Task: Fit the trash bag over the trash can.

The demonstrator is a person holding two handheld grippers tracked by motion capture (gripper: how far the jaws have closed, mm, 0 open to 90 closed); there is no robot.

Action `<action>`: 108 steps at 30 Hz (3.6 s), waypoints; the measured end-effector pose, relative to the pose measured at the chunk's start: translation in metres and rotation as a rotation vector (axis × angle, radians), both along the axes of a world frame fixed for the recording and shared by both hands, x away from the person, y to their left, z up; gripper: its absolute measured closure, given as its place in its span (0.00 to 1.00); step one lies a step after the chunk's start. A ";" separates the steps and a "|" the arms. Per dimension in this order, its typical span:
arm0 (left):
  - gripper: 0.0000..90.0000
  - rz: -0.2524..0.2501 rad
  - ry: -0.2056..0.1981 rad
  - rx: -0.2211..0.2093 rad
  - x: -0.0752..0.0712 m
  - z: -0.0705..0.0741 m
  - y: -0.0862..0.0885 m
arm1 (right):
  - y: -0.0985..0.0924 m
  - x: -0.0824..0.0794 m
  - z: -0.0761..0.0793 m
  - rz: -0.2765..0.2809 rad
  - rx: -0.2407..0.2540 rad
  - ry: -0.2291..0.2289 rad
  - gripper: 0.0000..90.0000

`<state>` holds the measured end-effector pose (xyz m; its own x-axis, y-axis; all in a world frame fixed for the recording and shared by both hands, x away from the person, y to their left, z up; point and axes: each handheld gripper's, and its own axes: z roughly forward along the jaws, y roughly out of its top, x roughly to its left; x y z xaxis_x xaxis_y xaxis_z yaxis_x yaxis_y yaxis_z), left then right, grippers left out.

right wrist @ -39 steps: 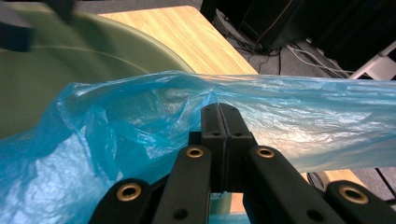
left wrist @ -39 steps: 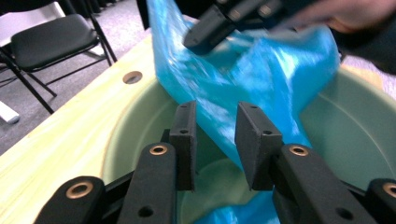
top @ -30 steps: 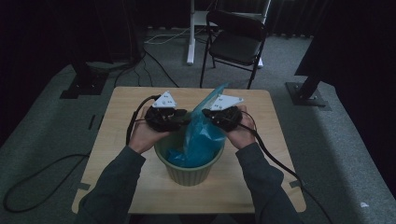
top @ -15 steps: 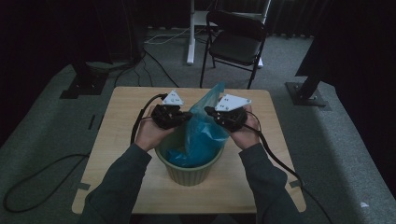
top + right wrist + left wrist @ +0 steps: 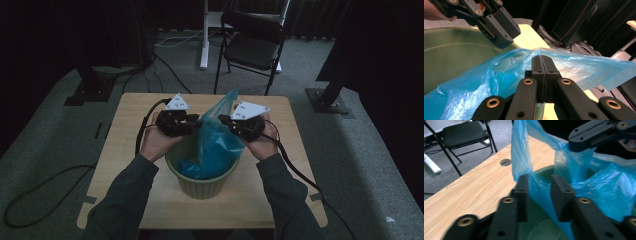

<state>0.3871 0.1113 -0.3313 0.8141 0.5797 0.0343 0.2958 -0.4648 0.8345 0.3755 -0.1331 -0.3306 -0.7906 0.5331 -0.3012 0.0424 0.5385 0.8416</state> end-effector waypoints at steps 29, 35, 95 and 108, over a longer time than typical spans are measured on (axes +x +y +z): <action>0.99 -0.143 -0.057 0.175 -0.031 -0.012 -0.045 | -0.007 0.005 0.004 -0.088 -0.022 -0.010 1.00; 1.00 -0.165 -0.074 0.194 -0.040 -0.010 -0.035 | -0.011 0.004 0.006 -0.132 -0.063 -0.035 1.00; 1.00 -0.058 -0.124 0.204 -0.052 -0.020 0.017 | -0.017 0.021 -0.008 -0.194 -0.099 0.132 1.00; 1.00 -0.002 -0.118 0.196 -0.053 -0.023 0.043 | -0.041 0.016 -0.013 -0.234 -0.069 0.144 1.00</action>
<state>0.3341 0.1543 -0.3546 0.7989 0.5512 0.2408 0.2007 -0.6217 0.7571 0.3915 -0.1740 -0.3437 -0.6858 0.6883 -0.2363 0.2890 0.5556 0.7797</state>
